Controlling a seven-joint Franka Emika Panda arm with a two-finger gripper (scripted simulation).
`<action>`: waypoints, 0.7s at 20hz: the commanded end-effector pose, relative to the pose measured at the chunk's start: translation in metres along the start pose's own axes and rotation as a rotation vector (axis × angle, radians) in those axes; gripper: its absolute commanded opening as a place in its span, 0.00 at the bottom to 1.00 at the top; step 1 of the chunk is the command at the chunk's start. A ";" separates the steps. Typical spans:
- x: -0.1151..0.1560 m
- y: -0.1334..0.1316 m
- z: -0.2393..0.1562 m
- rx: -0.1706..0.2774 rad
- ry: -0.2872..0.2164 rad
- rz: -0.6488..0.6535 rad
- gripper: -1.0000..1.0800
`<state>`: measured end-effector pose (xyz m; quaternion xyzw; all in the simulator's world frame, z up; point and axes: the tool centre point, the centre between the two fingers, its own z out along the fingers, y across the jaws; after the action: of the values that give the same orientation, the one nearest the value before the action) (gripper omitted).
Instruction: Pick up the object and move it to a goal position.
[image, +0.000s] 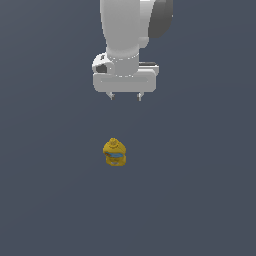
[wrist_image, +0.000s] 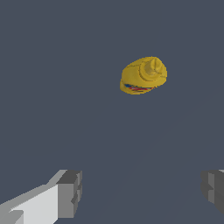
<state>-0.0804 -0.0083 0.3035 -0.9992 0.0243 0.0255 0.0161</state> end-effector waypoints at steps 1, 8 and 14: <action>0.000 0.000 0.000 0.000 0.000 0.000 0.96; 0.000 0.006 -0.012 -0.011 0.011 0.019 0.96; 0.000 0.007 -0.014 -0.012 0.013 0.019 0.96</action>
<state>-0.0799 -0.0160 0.3171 -0.9992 0.0346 0.0193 0.0096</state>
